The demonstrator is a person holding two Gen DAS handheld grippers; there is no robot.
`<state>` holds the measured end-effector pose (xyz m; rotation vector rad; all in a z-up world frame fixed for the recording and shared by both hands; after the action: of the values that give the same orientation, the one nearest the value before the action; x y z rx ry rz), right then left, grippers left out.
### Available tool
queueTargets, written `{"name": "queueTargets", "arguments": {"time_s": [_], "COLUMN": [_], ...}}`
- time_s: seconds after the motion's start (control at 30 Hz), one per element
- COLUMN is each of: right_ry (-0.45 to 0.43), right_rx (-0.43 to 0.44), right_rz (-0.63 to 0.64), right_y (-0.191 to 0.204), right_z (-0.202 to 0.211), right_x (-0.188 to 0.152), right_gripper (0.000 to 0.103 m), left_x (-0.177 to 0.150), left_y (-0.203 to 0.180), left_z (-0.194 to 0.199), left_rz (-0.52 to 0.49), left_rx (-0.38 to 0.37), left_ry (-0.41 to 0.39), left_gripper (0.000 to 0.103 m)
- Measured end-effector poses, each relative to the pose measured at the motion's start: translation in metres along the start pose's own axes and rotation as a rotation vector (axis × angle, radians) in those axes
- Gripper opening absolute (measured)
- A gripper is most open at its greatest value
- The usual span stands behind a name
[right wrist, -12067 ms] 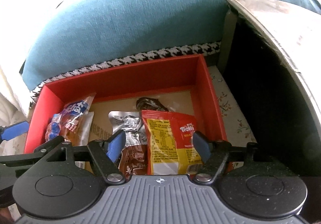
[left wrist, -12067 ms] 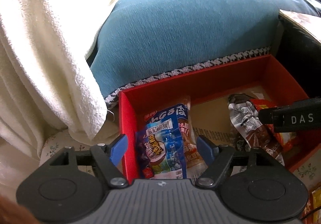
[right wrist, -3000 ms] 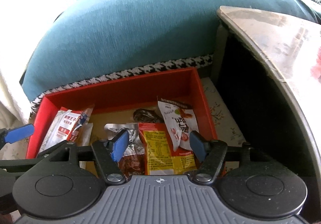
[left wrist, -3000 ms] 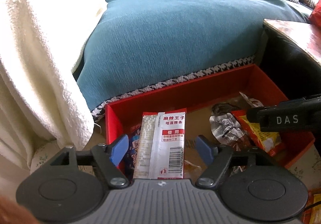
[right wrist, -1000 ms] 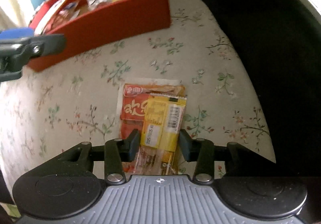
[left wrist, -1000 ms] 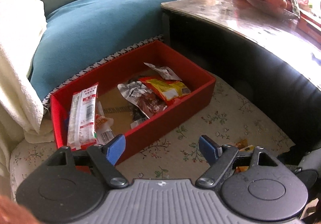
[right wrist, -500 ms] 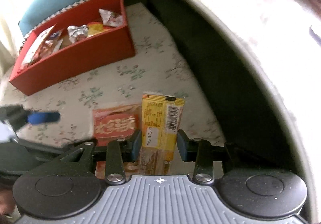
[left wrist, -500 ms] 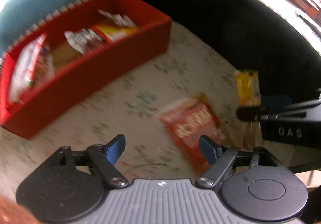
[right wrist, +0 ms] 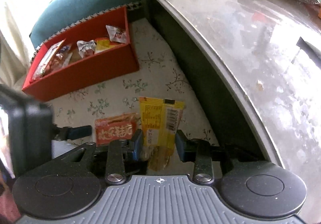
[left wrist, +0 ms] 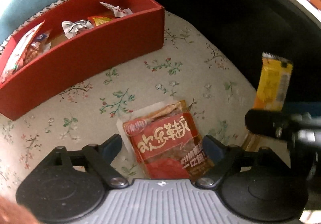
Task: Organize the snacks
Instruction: 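Grasp the red-orange packet with the left tool and lift it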
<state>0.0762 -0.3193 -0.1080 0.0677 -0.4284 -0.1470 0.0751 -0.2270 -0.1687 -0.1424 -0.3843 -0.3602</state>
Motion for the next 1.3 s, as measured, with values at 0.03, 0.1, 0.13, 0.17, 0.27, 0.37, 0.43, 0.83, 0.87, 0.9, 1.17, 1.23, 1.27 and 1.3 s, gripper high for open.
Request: {"name": "queueTargets", "arguments": {"time_s": [0.03, 0.1, 0.13, 0.17, 0.27, 0.37, 0.43, 0.83, 0.87, 0.9, 1.17, 1.23, 1.27, 1.3], "right_ry": [0.005, 0.018, 0.028, 0.043, 0.104, 0.153, 0.169, 0.180, 0.177, 0.174, 0.183, 0.170, 0.162, 0.153], "right_rx": [-0.002, -0.005, -0.004, -0.001, -0.012, -0.029, -0.033, -0.070, -0.071, -0.069, 0.005, 0.009, 0.018, 0.027], "right_rz": [0.007, 0.026, 0.037, 0.050, 0.096, 0.136, 0.150, 0.173, 0.175, 0.191, 0.230, 0.239, 0.236, 0.231], "right_y": [0.003, 0.010, 0.014, 0.019, 0.032, 0.047, 0.053, 0.042, 0.043, 0.045, 0.070, 0.075, 0.078, 0.080], "right_z": [0.000, -0.003, -0.006, -0.011, -0.028, -0.046, -0.053, -0.075, -0.075, -0.073, -0.064, -0.062, -0.061, -0.060], "right_x": [-0.001, -0.003, -0.004, -0.006, -0.012, -0.016, -0.017, -0.017, -0.018, -0.019, -0.024, -0.020, -0.017, -0.014], "right_gripper": [0.044, 0.045, 0.047, 0.048, 0.048, 0.049, 0.051, 0.082, 0.078, 0.076, 0.047, 0.047, 0.047, 0.047], "left_x": [-0.003, -0.010, -0.015, -0.019, -0.027, -0.029, -0.029, -0.016, -0.016, -0.017, -0.022, -0.020, -0.019, -0.016], "left_y": [0.007, 0.020, 0.030, 0.041, 0.073, 0.099, 0.106, 0.094, 0.094, 0.092, 0.109, 0.118, 0.123, 0.125], "left_z": [0.002, 0.008, 0.010, 0.012, 0.019, 0.019, 0.018, 0.001, 0.003, 0.005, 0.025, 0.027, 0.030, 0.033], "left_rz": [0.000, -0.026, -0.027, -0.030, -0.032, 0.028, 0.050, -0.113, -0.105, -0.106, -0.077, -0.044, -0.028, -0.018], "left_rx": [-0.002, 0.010, 0.012, 0.013, 0.047, 0.040, 0.038, 0.004, 0.009, 0.006, 0.040, 0.029, 0.026, 0.022], "left_ry": [0.005, 0.007, 0.018, 0.029, 0.040, 0.061, 0.060, 0.010, 0.006, 0.006, 0.038, 0.038, 0.035, 0.030], "left_gripper": [0.080, 0.078, 0.078, 0.078, 0.078, 0.079, 0.079, 0.098, 0.094, 0.090, 0.059, 0.059, 0.059, 0.059]}}
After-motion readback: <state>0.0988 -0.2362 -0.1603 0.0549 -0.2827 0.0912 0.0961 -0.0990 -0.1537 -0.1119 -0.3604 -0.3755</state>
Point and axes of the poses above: each gripper's, at about its wrist camera, not at the fingertips, and z roughly against the way its jaws point, y to its left, x to its top, the point moved 10 cm from there along -z, roughly the way its jaws point, and after that the axes turned 2 degrees about z, right-handed, at the moved point
